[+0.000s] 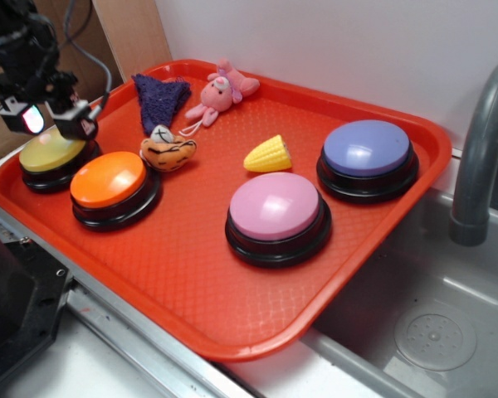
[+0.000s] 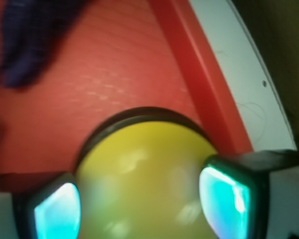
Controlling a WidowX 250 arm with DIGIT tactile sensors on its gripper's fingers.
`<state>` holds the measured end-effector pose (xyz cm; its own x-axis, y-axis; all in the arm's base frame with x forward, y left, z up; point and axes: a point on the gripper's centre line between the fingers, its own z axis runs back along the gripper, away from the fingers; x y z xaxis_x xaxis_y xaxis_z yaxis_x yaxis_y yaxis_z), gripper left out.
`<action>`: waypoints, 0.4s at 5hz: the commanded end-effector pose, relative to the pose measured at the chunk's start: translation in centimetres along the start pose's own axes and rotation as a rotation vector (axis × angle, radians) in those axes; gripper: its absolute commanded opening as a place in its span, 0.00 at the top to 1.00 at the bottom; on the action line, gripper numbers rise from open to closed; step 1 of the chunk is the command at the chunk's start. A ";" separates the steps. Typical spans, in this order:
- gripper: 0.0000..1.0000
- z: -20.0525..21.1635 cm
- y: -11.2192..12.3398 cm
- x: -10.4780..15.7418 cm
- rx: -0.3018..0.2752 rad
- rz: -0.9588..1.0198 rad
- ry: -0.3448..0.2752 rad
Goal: Push the yellow button.
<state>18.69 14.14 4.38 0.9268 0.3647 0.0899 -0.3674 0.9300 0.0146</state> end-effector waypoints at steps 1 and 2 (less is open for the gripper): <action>0.00 1.5 0.3 -0.1 -0.031 -0.053 -0.046; 0.00 2.7 0.7 -0.3 -0.024 -0.037 -0.046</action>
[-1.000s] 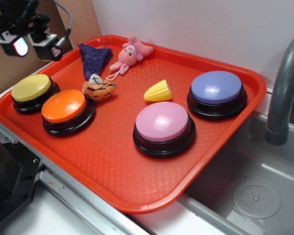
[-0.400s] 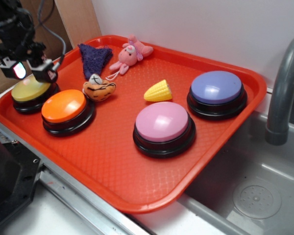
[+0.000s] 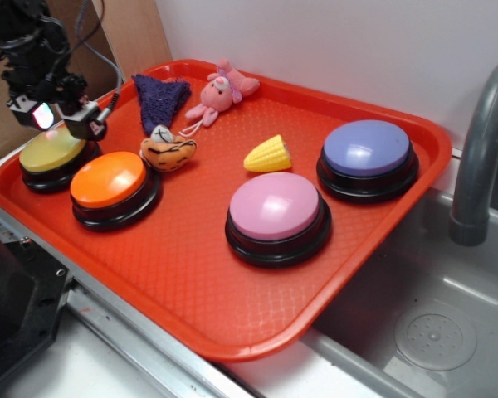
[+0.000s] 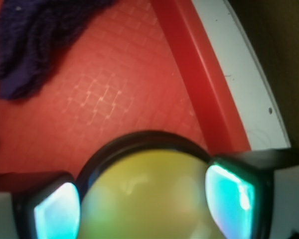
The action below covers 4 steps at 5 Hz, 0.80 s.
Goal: Push the yellow button.
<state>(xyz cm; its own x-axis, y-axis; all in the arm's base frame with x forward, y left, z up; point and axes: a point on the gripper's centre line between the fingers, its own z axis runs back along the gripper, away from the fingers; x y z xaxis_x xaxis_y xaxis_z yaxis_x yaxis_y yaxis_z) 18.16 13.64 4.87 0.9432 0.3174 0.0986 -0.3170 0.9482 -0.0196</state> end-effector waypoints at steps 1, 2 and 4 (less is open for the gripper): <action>0.00 4.3 0.8 0.3 0.072 -0.027 -0.072; 0.00 5.4 0.7 0.4 0.104 -0.025 -0.107; 0.00 6.2 0.9 0.7 0.068 0.002 -0.102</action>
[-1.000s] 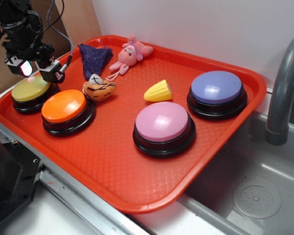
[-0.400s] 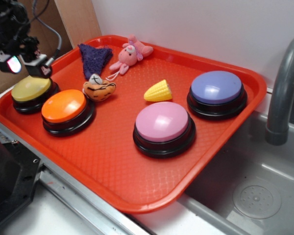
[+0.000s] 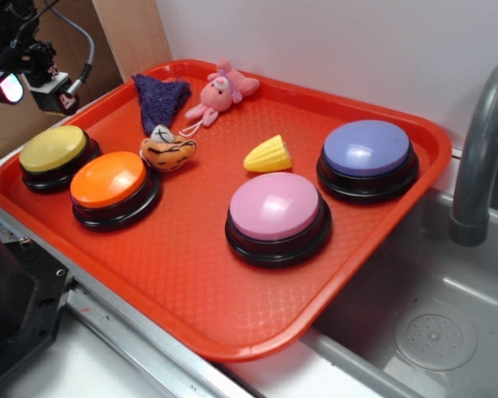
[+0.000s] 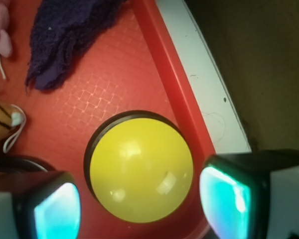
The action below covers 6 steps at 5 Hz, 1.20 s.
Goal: Push the yellow button.
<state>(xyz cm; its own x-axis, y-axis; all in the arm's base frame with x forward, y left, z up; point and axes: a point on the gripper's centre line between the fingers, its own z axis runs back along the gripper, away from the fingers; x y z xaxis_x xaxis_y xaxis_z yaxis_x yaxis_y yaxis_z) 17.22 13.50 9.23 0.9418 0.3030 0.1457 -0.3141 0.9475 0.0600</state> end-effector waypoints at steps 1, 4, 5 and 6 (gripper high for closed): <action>0.00 2.4 1.0 1.3 -0.028 0.051 0.014; 0.00 4.5 1.4 0.9 0.009 0.050 -0.001; 0.00 5.2 1.5 0.8 0.017 0.061 -0.010; 0.00 5.6 1.5 0.9 0.020 0.069 -0.011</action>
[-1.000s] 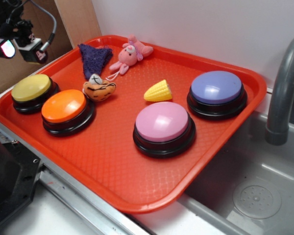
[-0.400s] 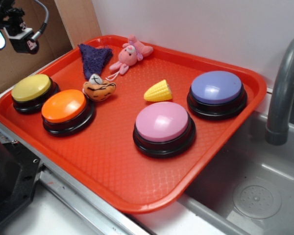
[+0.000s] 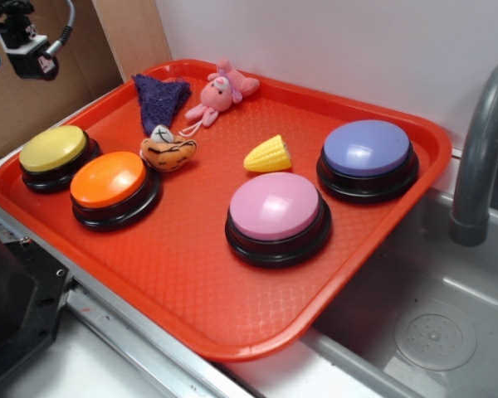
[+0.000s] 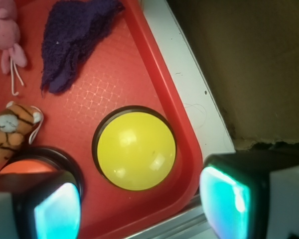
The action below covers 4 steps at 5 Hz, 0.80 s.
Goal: Push the yellow button.
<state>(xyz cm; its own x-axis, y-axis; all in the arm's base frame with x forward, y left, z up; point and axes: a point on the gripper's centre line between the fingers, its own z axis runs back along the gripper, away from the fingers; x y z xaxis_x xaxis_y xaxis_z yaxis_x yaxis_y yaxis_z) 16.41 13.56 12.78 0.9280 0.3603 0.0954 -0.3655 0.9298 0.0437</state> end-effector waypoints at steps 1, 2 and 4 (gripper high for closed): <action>0.00 2.5 0.8 1.0 0.023 0.021 -0.070; 0.00 2.9 0.7 1.0 0.022 0.026 -0.071; 0.00 4.4 0.6 0.1 0.011 0.036 -0.112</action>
